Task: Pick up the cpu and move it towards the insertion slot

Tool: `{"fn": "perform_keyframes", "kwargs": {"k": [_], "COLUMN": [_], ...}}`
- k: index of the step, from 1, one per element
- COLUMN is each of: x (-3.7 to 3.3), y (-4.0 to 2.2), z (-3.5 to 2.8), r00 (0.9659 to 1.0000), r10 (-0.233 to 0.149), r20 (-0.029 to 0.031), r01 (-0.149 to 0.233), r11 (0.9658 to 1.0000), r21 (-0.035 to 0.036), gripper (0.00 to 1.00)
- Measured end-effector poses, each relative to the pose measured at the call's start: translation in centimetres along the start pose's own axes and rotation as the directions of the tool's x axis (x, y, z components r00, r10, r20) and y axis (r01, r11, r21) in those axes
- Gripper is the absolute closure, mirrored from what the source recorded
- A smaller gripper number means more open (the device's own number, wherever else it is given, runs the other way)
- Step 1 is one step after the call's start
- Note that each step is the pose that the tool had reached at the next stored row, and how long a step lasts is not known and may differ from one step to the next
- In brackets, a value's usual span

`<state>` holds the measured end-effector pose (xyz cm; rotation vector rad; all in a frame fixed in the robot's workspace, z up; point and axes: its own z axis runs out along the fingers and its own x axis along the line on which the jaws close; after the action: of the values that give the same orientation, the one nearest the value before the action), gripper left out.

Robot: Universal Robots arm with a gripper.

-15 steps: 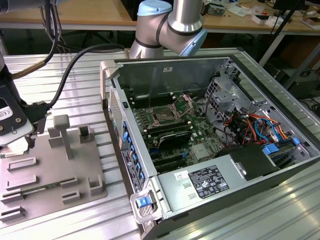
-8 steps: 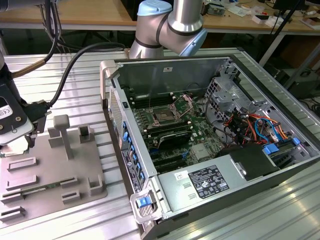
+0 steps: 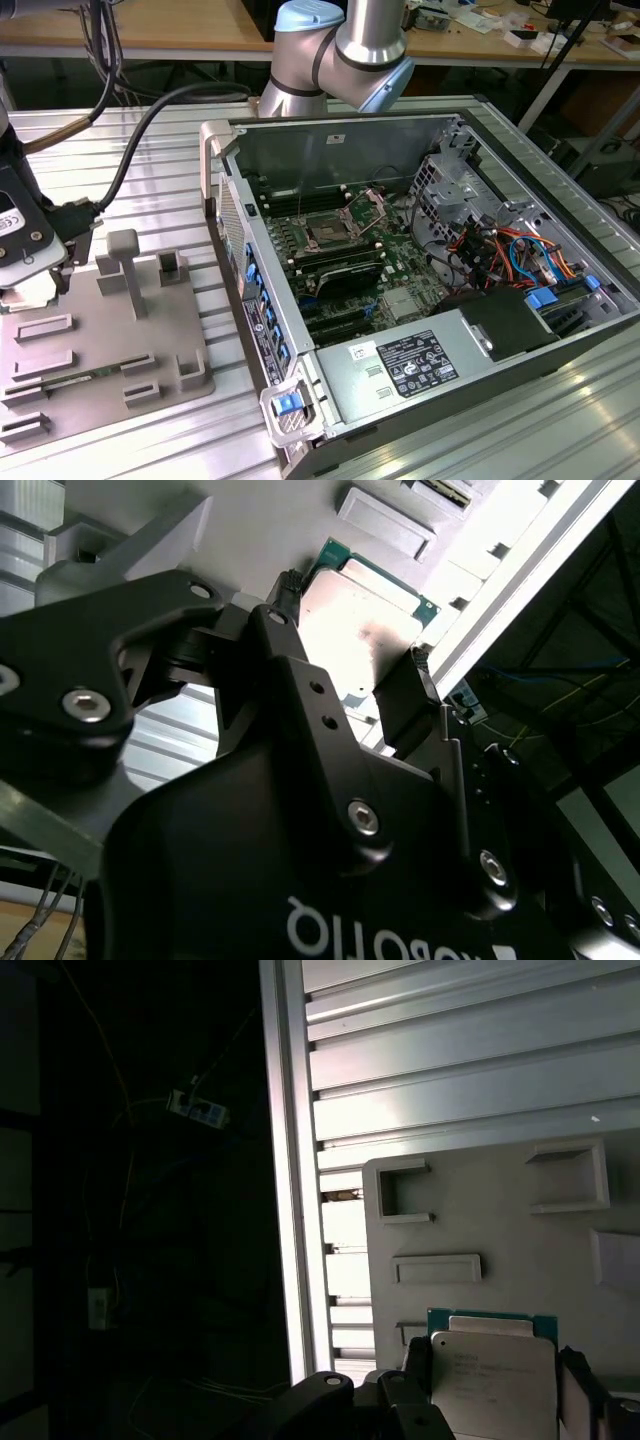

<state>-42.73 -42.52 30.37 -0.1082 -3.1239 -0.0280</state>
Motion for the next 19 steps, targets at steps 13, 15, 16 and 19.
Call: {"fn": "perform_keyframes", "kwargs": {"k": [13,15,16,19], "x": [-0.02,-0.03,-0.03,-0.05], "y": [0.01,0.01,0.01,0.01], "z": [-0.35,-0.43,-0.47,-0.60], "r00": [1.0000,1.0000,1.0000,1.0000], "r10": [0.000,0.000,0.000,0.000], "r20": [-0.0001,-0.0001,0.0000,-0.0001], "r01": [0.000,0.000,0.000,0.000], "r11": [1.0000,1.0000,1.0000,1.0000], "r21": [0.0001,0.0001,0.0000,0.0000], "gripper": [0.45,0.45,0.45,0.45]}}
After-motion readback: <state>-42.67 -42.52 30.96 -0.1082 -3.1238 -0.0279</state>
